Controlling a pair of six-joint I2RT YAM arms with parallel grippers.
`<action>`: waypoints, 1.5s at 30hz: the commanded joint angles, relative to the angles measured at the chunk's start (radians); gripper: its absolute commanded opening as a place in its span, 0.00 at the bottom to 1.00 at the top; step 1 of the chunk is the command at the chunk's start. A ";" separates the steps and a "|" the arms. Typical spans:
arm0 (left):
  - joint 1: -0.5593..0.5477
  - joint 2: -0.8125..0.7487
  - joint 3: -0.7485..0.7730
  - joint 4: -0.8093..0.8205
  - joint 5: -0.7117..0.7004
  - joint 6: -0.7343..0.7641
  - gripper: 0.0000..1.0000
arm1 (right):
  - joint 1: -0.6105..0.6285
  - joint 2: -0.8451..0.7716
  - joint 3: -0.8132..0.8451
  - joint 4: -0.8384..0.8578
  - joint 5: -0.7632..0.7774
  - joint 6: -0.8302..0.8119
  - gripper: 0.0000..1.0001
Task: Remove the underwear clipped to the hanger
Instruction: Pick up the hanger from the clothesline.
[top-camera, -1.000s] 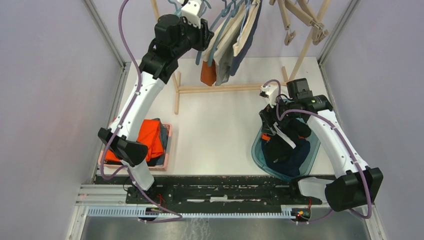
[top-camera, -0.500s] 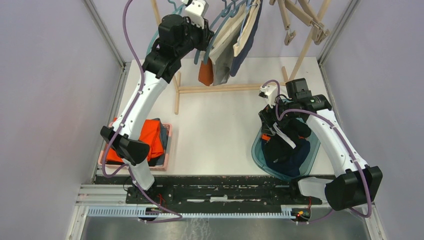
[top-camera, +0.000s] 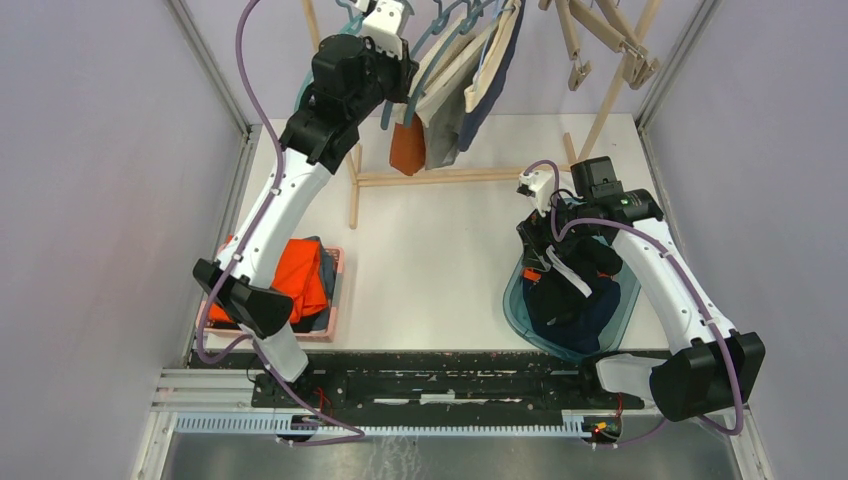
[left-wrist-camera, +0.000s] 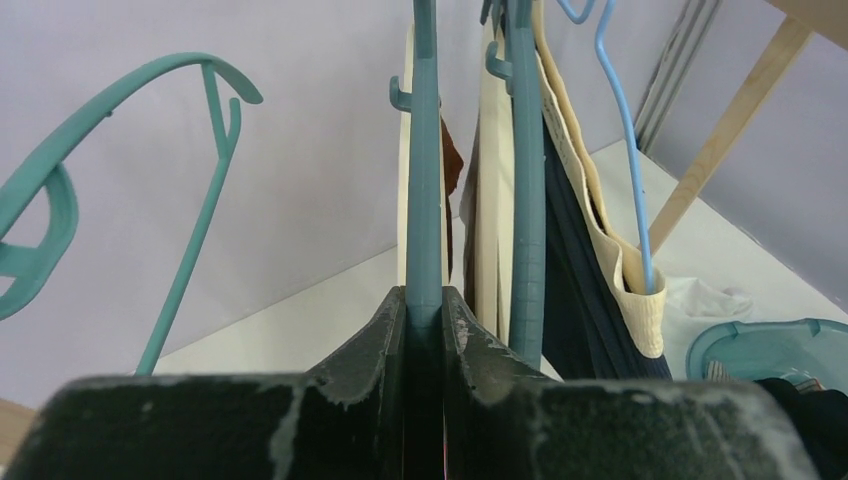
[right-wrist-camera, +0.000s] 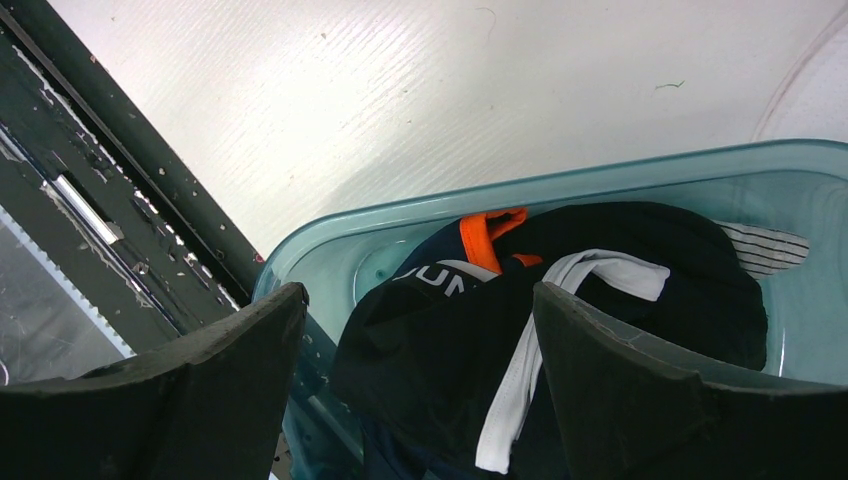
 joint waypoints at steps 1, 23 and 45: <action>-0.004 -0.092 -0.040 0.138 -0.068 0.042 0.03 | 0.005 -0.004 -0.002 0.002 -0.001 -0.012 0.92; -0.004 -0.196 -0.220 0.315 -0.101 0.118 0.03 | 0.006 0.007 -0.005 -0.002 0.007 -0.019 0.93; -0.004 -0.229 -0.392 0.537 -0.078 0.118 0.03 | 0.009 0.032 -0.001 -0.004 0.017 -0.015 0.94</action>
